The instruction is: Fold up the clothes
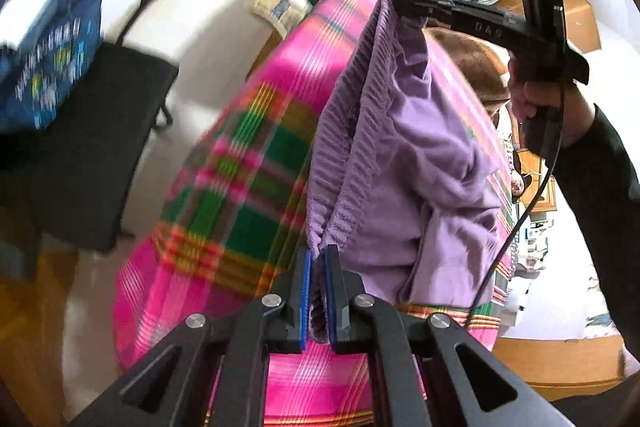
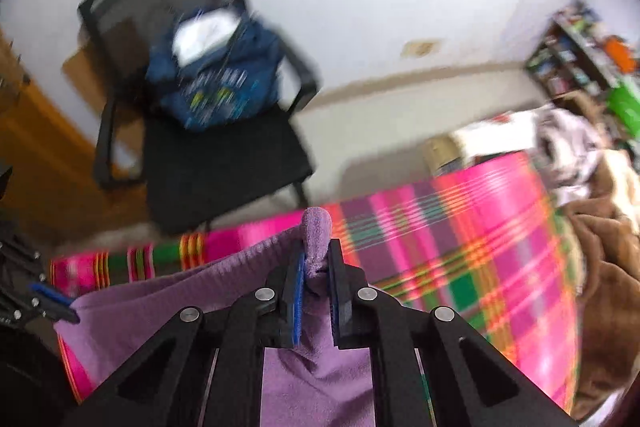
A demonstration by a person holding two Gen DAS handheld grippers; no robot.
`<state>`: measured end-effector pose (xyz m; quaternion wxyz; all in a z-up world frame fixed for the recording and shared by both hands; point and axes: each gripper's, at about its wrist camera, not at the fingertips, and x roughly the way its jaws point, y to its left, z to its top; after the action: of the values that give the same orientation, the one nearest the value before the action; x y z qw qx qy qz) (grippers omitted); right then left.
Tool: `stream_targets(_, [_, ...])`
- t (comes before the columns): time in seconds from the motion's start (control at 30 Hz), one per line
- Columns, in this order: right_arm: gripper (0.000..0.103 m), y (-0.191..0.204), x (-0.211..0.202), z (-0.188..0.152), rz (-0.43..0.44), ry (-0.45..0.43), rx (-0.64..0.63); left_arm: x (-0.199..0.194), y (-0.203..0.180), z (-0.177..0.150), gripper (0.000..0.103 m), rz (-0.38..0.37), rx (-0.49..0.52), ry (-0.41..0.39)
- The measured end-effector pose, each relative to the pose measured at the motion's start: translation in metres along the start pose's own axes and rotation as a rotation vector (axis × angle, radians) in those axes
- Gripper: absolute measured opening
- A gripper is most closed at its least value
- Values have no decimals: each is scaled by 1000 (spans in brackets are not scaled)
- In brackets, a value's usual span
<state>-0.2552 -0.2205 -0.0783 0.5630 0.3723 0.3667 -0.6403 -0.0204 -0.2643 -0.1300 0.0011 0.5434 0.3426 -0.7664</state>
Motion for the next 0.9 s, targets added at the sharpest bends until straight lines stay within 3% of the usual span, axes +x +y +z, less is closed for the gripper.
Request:
stream_targets(0.2, [10, -22, -71, -15, -126, -130, 119, -32, -49, 15, 6, 19, 104, -82])
stream_targets(0.47, [10, -52, -174, -101, -264, -252, 305, -39, -146, -1, 6, -46, 267, -107])
stream_targets(0.67, [9, -68, -291, -184, -424, -373, 429, -32, -252, -30, 6, -186, 430, -83])
stream_targets(0.9, [9, -59, -464, -236, -670, -588, 452, -65, -388, -71, 6, -453, 684, -131])
